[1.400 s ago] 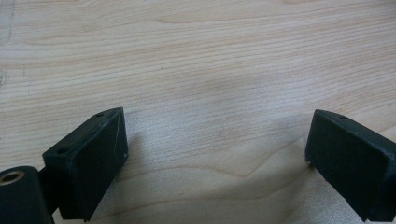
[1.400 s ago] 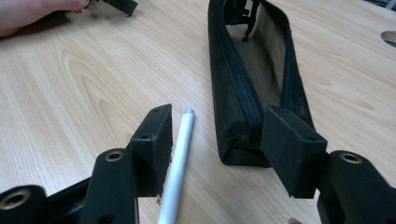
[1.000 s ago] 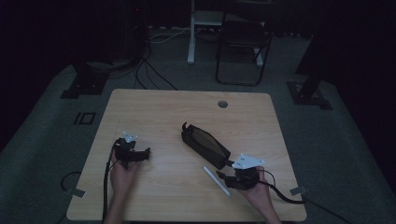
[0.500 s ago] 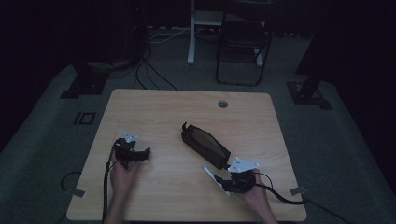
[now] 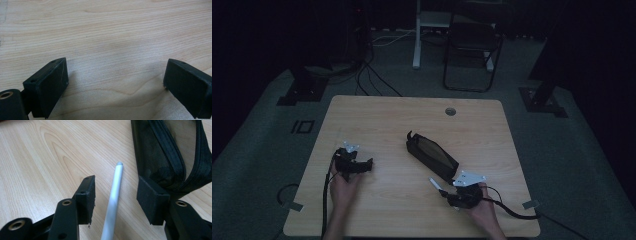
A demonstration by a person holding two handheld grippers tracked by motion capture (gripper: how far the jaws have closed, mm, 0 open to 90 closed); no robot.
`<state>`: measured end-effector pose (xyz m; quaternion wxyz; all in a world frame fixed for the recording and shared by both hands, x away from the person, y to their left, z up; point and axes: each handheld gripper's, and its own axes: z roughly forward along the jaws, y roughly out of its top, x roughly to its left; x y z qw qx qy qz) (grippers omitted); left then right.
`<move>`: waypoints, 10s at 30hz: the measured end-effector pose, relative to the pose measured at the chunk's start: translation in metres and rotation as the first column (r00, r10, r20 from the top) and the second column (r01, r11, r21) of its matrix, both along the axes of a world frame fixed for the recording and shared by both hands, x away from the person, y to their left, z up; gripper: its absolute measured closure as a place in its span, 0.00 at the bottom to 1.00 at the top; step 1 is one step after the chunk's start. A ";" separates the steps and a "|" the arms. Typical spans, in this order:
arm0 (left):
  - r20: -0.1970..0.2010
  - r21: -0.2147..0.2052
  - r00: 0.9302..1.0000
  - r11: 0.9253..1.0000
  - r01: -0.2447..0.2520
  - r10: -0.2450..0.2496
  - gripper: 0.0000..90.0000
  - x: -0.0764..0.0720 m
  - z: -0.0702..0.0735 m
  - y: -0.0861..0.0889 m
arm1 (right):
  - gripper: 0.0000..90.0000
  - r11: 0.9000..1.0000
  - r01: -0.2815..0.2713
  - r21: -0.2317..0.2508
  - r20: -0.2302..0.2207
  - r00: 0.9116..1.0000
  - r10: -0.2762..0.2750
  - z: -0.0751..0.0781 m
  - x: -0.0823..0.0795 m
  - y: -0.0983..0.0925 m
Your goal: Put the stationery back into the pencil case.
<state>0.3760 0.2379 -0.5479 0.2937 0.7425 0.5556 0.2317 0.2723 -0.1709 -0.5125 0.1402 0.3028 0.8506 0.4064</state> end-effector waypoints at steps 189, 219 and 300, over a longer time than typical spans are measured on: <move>0.000 0.000 1.000 1.000 0.000 0.000 0.07 0.000 0.000 0.000 | 0.87 1.000 0.019 -0.021 0.091 0.996 -0.017 0.071 0.003 -0.018; 0.000 0.000 1.000 1.000 0.000 0.000 0.07 0.000 0.000 0.000 | 0.87 1.000 0.026 0.014 0.120 0.992 -0.028 0.088 0.013 -0.018; 0.000 0.000 1.000 1.000 0.000 0.000 0.07 0.000 0.000 0.000 | 0.87 0.997 0.042 0.068 0.088 0.995 -0.048 0.095 0.064 0.002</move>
